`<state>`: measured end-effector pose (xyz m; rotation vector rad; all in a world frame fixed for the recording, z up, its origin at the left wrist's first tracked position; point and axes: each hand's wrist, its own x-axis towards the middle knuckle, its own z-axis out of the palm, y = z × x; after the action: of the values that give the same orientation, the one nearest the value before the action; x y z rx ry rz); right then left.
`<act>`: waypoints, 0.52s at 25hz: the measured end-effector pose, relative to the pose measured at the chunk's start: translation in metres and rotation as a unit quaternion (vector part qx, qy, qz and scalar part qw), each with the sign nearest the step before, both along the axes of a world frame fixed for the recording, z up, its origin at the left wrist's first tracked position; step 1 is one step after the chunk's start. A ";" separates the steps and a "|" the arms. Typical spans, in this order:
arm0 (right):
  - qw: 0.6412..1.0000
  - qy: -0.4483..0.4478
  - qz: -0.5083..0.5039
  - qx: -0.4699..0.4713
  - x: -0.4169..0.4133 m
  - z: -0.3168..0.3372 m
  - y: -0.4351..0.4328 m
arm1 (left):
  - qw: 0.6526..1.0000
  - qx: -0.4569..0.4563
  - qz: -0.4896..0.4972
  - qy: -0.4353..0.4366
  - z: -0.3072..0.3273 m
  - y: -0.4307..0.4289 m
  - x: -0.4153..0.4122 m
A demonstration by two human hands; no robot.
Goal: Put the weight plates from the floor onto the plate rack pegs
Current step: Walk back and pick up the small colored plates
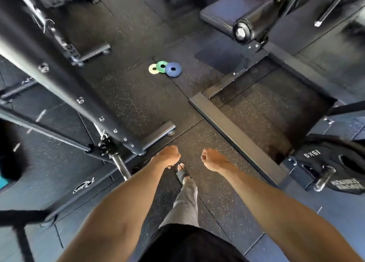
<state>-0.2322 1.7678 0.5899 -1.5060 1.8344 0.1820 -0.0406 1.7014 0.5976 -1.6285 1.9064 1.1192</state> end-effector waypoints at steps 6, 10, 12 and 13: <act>0.999 0.022 -0.002 0.025 -0.055 -0.001 -0.133 | 0.999 0.010 -0.040 0.011 -0.006 -0.128 -0.069; 1.000 0.005 -0.001 0.014 -0.081 0.001 -0.226 | 1.000 0.006 -0.013 0.018 0.000 -0.215 -0.092; 1.000 -0.011 -0.001 0.023 -0.086 -0.005 -0.270 | 1.000 0.004 -0.009 0.003 -0.005 -0.257 -0.099; 0.999 -0.021 -0.006 0.025 -0.089 -0.010 -0.294 | 1.000 0.002 -0.003 -0.004 -0.006 -0.279 -0.102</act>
<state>-0.3209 1.4735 0.5800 -1.4545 1.7924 0.1883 -0.1429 1.4226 0.5914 -1.6201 1.9019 1.1126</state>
